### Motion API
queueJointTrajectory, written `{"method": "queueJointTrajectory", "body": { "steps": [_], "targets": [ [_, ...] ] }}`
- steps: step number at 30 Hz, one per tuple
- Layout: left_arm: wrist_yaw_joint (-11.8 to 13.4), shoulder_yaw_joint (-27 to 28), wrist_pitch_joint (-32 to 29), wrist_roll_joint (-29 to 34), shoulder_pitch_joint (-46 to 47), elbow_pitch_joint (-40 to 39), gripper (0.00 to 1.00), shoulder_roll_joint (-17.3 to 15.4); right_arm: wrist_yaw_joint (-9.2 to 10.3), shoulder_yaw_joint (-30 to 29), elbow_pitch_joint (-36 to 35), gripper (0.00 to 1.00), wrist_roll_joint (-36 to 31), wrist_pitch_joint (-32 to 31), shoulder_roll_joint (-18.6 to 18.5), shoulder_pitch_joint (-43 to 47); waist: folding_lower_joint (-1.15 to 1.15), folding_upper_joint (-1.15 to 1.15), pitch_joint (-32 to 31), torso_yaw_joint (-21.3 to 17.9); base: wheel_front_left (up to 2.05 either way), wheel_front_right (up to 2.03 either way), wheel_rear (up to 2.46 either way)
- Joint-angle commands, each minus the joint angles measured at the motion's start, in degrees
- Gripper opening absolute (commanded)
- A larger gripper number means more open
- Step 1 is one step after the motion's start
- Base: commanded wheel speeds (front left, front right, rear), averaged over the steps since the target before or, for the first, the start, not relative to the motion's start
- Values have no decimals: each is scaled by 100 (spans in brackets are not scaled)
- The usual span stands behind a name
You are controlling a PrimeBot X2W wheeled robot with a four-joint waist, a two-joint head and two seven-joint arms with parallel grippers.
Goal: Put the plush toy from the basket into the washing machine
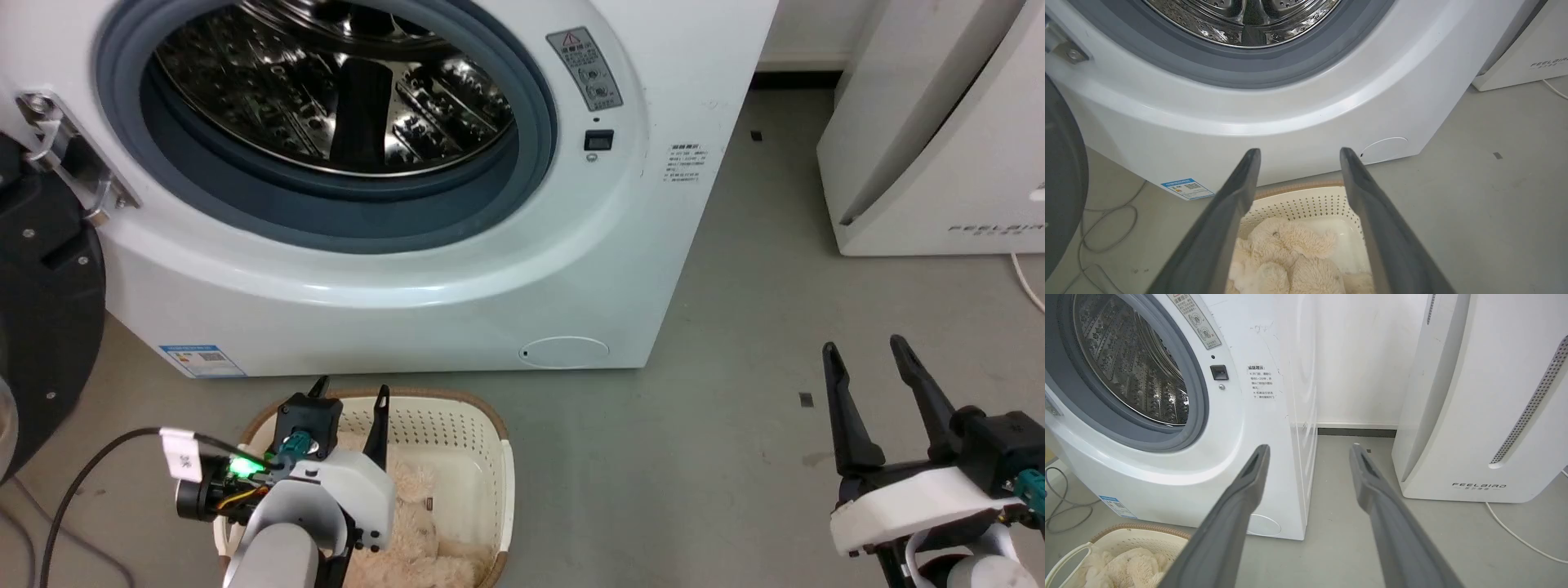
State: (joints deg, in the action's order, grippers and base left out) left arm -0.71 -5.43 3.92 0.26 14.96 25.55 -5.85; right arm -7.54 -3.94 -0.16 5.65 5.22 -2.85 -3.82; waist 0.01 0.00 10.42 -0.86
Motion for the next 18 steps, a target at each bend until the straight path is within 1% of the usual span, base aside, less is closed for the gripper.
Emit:
{"method": "queueJointTrajectory", "body": {
  "steps": [1,8,18],
  "targets": [
    [-36,-59,-25,25,178,182,100,-44,2,-28,-6,100,70,59,-1,-131,-1,0,100,-21,0,0,0],
    [-119,-193,-201,28,484,683,100,-167,2,-84,-18,100,150,143,-1,-282,-1,0,425,-73,0,0,0],
    [-132,-410,-497,67,969,1303,100,-403,3,-165,-50,100,295,263,-1,-561,-1,0,1038,-162,0,0,0]
  ]
}}
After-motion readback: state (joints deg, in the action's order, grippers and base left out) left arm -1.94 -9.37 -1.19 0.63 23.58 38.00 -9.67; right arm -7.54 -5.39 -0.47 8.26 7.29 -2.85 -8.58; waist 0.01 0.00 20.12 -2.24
